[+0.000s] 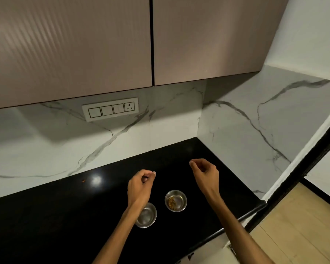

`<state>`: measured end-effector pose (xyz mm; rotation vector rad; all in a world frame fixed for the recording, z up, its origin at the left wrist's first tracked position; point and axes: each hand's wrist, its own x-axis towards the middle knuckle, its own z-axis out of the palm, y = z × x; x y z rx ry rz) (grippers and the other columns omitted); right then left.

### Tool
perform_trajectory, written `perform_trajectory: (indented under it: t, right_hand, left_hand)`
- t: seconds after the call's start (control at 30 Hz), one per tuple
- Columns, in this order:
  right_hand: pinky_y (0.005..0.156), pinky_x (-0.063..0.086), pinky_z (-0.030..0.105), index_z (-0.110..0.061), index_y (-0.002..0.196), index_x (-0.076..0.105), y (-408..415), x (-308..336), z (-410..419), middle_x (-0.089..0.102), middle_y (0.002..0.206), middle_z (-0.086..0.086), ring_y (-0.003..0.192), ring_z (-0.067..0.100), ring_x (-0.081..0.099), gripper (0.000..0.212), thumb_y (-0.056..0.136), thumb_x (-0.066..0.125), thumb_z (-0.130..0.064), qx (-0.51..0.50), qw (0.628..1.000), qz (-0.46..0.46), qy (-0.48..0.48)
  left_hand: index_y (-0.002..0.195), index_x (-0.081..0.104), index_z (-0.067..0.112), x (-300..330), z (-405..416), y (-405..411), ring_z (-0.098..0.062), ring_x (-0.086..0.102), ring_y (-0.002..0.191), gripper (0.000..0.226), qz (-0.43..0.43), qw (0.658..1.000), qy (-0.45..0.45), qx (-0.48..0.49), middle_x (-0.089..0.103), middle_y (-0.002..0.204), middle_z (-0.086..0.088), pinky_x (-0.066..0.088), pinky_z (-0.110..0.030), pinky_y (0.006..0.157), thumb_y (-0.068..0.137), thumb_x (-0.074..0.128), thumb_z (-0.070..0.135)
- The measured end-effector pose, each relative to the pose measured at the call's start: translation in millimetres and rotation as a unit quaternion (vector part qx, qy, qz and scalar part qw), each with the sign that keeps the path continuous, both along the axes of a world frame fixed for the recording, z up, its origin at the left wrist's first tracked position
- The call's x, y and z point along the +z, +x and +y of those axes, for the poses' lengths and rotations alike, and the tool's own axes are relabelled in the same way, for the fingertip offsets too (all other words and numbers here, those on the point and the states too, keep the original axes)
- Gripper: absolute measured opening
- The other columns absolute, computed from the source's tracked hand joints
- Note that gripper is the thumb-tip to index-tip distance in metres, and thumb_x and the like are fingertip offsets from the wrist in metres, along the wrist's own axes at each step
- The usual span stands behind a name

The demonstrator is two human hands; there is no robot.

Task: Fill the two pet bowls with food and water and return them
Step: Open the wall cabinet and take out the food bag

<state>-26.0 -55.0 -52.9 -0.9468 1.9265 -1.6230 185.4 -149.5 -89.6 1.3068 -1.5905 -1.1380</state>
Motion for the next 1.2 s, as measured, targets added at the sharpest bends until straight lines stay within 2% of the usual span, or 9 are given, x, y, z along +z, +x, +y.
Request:
perform_trajectory:
  t: [0.1,0.27,0.43,0.53,0.63,0.83,1.0,1.1,1.2]
  right_hand:
    - [0.092,0.062,0.032,-0.027,0.107,0.076,-3,16,-2,0.076,0.101,-0.011,0.096,0.002,0.072,0.011,0.098,0.071,-0.03,-0.017,1.0,0.011,-0.015]
    - [0.091,0.062,0.034,-0.028,0.104,0.078,-10,42,-10,0.077,0.097,-0.013,0.094,0.005,0.073,0.01,0.097,0.072,-0.032,-0.034,0.998,0.015,-0.045]
    - [0.08,0.064,0.031,-0.021,0.094,0.079,-16,78,-26,0.078,0.086,-0.006,0.085,0.013,0.074,0.009,0.097,0.072,-0.025,-0.036,0.994,0.004,-0.106]
    - [0.071,0.062,0.029,-0.015,0.097,0.078,-22,108,-43,0.078,0.087,0.0,0.085,0.02,0.073,0.012,0.099,0.068,-0.021,-0.024,0.99,-0.034,-0.134]
    - [0.064,0.056,0.022,-0.012,0.105,0.077,-27,140,-63,0.079,0.092,0.003,0.084,0.012,0.072,0.018,0.102,0.065,-0.026,-0.02,0.983,-0.104,-0.147]
    - [0.066,0.06,0.024,-0.014,0.119,0.071,-39,188,-98,0.081,0.102,0.005,0.085,0.01,0.077,0.04,0.096,0.07,-0.046,0.036,0.954,-0.243,-0.172]
    - [0.075,0.06,0.029,-0.014,0.128,0.063,-48,204,-126,0.078,0.11,0.005,0.1,0.015,0.077,0.055,0.093,0.07,-0.056,0.081,0.934,-0.305,-0.166]
    - [0.083,0.059,0.032,-0.02,0.125,0.057,-53,208,-139,0.07,0.116,0.007,0.107,0.018,0.073,0.051,0.092,0.071,-0.056,0.099,0.916,-0.343,-0.183]
    - [0.084,0.057,0.031,-0.026,0.122,0.061,-58,211,-149,0.069,0.124,0.009,0.11,0.017,0.07,0.039,0.094,0.071,-0.052,0.1,0.904,-0.364,-0.203]
  left_hand:
    - [0.085,0.075,0.033,16,-4,-7,-0.011,0.072,0.085,0.009,0.021,0.999,-0.011,-0.022,0.074,0.082,0.012,0.063,-0.046,0.08,0.093,0.073,0.037]
    - [0.087,0.075,0.031,47,-9,-22,-0.013,0.073,0.08,0.01,0.057,0.997,-0.026,-0.045,0.074,0.08,0.009,0.063,-0.047,0.078,0.094,0.072,0.036]
    - [0.092,0.075,0.024,89,-24,-42,-0.012,0.072,0.082,0.01,0.097,0.992,-0.054,-0.057,0.074,0.084,0.011,0.063,-0.04,0.076,0.098,0.069,0.029]
    - [0.096,0.075,0.019,119,-36,-55,-0.019,0.073,0.086,0.01,0.127,0.989,-0.06,-0.05,0.075,0.088,0.004,0.062,-0.037,0.073,0.099,0.067,0.025]
    - [0.099,0.075,0.016,149,-48,-64,-0.02,0.073,0.086,0.012,0.156,0.984,-0.08,-0.036,0.075,0.094,-0.002,0.06,-0.033,0.07,0.099,0.065,0.023]
    - [0.109,0.074,0.014,192,-62,-78,-0.019,0.073,0.081,0.016,0.227,0.97,-0.08,-0.021,0.076,0.1,-0.007,0.059,-0.034,0.068,0.099,0.066,0.024]
    - [0.126,0.065,0.008,211,-66,-90,-0.021,0.072,0.083,0.037,0.288,0.957,-0.028,-0.025,0.075,0.11,-0.012,0.059,-0.035,0.068,0.095,0.073,0.027]
    - [0.13,0.063,0.006,218,-66,-98,-0.023,0.072,0.085,0.043,0.305,0.952,-0.017,-0.024,0.074,0.114,-0.015,0.059,-0.036,0.069,0.094,0.074,0.026]
    - [0.125,0.066,0.006,224,-67,-104,-0.023,0.072,0.083,0.036,0.322,0.946,-0.009,-0.034,0.074,0.113,-0.016,0.06,-0.032,0.064,0.095,0.073,0.025]
